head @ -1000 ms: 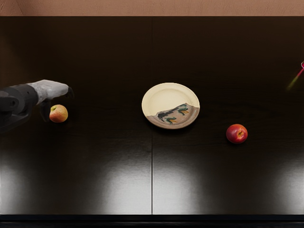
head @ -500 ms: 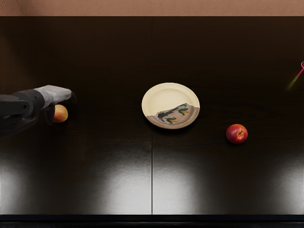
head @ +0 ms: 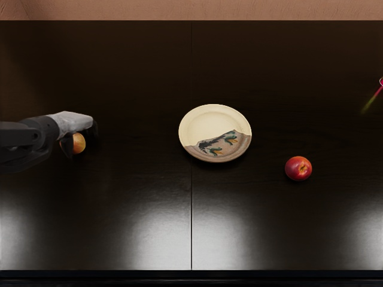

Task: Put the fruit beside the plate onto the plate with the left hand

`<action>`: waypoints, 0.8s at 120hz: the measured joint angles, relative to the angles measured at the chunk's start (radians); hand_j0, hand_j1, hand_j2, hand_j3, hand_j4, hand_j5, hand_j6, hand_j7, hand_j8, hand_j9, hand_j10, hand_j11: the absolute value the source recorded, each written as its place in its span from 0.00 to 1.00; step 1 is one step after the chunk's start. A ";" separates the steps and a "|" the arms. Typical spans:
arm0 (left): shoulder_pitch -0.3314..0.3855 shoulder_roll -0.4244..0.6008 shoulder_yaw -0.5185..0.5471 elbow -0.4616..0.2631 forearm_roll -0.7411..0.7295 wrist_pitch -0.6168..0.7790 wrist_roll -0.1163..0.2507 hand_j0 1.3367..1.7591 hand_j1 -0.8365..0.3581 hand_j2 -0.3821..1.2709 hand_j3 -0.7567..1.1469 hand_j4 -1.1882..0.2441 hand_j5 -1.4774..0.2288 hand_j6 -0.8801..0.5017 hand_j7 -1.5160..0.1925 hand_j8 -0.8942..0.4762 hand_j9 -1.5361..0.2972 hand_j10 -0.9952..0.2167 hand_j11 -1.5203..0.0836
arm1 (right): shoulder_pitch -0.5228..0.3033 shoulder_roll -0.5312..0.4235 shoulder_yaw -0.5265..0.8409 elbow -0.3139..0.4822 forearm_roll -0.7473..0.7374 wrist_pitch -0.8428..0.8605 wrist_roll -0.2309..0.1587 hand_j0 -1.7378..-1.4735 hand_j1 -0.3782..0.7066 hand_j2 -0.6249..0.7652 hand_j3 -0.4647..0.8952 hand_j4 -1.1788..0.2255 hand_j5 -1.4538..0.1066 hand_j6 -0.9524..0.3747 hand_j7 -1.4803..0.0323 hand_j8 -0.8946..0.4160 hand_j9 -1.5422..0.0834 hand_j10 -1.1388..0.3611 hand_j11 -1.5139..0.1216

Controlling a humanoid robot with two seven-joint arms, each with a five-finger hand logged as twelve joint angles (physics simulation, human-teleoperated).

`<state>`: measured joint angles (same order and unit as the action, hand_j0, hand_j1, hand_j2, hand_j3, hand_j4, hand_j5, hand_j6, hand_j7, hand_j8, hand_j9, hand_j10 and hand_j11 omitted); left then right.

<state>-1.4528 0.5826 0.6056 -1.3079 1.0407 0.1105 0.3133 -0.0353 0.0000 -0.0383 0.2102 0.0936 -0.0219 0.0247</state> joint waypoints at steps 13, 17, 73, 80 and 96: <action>0.009 -0.003 -0.001 0.007 0.008 0.003 -0.002 0.76 0.52 0.29 0.40 0.64 0.40 0.50 0.38 0.30 0.49 0.42 0.55 | 0.000 0.000 0.000 0.000 0.000 0.000 0.000 0.30 0.06 0.45 0.34 0.82 0.91 0.69 0.95 0.66 0.92 0.74 0.90; 0.009 -0.003 -0.001 0.008 0.009 0.003 -0.003 0.76 0.51 0.29 0.40 0.64 0.39 0.50 0.37 0.29 0.48 0.41 0.54 | 0.000 0.000 0.000 0.000 0.000 0.000 0.000 0.30 0.06 0.45 0.34 0.82 0.91 0.69 0.95 0.66 0.92 0.74 0.90; 0.026 -0.002 -0.002 0.012 0.024 0.008 -0.006 0.74 0.40 0.33 0.52 0.80 0.20 0.65 0.20 0.46 0.26 0.44 0.34 | 0.000 0.000 0.000 0.000 0.000 0.000 0.000 0.30 0.06 0.45 0.34 0.82 0.91 0.69 0.95 0.66 0.92 0.74 0.90; 0.026 0.000 -0.003 0.012 0.024 0.008 -0.008 0.73 0.40 0.35 0.50 0.79 0.21 0.64 0.21 0.48 0.25 0.44 0.30 | 0.000 0.000 0.000 0.000 0.000 0.000 0.000 0.30 0.06 0.45 0.34 0.82 0.91 0.69 0.95 0.66 0.92 0.74 0.90; 0.026 0.001 -0.003 0.011 0.026 0.007 -0.010 0.73 0.37 0.38 0.51 0.80 0.21 0.65 0.21 0.49 0.23 0.48 0.25 | 0.000 0.000 0.000 0.000 0.000 0.000 0.000 0.30 0.06 0.44 0.34 0.82 0.91 0.69 0.95 0.66 0.92 0.74 0.90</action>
<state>-1.4268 0.5841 0.6029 -1.2974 1.0663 0.1175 0.3035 -0.0353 0.0000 -0.0383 0.2102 0.0936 -0.0217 0.0246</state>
